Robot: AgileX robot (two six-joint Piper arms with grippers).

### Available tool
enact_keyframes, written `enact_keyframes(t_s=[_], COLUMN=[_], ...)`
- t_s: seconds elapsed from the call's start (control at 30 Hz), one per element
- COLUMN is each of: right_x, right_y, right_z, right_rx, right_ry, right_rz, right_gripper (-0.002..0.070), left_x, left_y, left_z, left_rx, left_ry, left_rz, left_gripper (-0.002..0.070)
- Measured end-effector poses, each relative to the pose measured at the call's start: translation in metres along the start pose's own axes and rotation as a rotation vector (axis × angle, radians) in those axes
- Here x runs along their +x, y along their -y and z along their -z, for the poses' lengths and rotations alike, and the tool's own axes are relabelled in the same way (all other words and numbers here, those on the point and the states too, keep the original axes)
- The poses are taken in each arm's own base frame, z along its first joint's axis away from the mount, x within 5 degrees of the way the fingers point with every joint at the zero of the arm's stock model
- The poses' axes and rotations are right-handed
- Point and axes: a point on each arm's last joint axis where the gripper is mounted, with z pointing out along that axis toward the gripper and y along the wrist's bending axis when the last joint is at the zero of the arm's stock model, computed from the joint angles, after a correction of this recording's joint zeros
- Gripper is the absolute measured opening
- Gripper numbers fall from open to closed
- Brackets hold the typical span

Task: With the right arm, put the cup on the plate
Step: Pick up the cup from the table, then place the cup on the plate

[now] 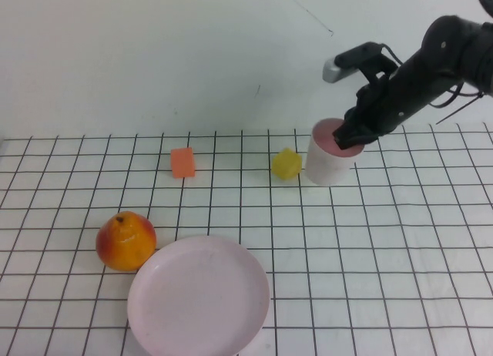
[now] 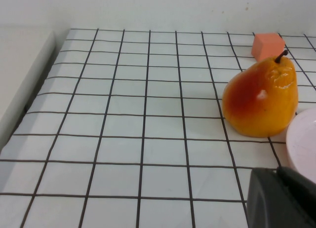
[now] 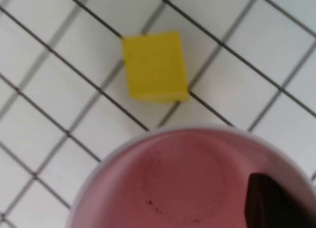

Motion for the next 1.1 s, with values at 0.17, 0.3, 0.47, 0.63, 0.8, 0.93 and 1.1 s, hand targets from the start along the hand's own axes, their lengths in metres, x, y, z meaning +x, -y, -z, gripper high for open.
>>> enact_keyframes(t_s=[0.17, 0.3, 0.47, 0.63, 0.8, 0.93, 1.1], right_x=[-0.023, -0.027, -0.021, -0.018, -0.016, -0.01, -0.009], right_y=[-0.05, -0.114, -0.179, -0.226, -0.239, -0.238, -0.238], right_z=[0.038, 0.041, 0.007, -0.02, -0.034, -0.048, -0.053], right_rx=[-0.19, -0.319, -0.321, -0.317, -0.328, -0.338, -0.341], right_ry=[0.068, -0.024, -0.136, -0.128, -0.111, -0.138, -0.142], right_rz=[0.162, 0.343, 0.54, 0.64, 0.644, 0.634, 0.628], right_gripper=[0.0043, 0.0042, 0.0042, 0.0042, 0.0046, 0.0073, 0.0157], left_x=[0.0, 0.0, 0.0, 0.0, 0.0, 0.0, 0.0], left_y=[0.0, 0.0, 0.0, 0.0, 0.0, 0.0, 0.0], left_z=[0.0, 0.0, 0.0, 0.0, 0.0, 0.0, 0.0], left_rx=[0.0, 0.0, 0.0, 0.0, 0.0, 0.0, 0.0], left_ry=[0.0, 0.0, 0.0, 0.0, 0.0, 0.0, 0.0], left_rz=[0.0, 0.0, 0.0, 0.0, 0.0, 0.0, 0.0], left_gripper=[-0.0003, -0.0003, -0.0003, -0.0003, -0.0003, -0.0003, -0.0003])
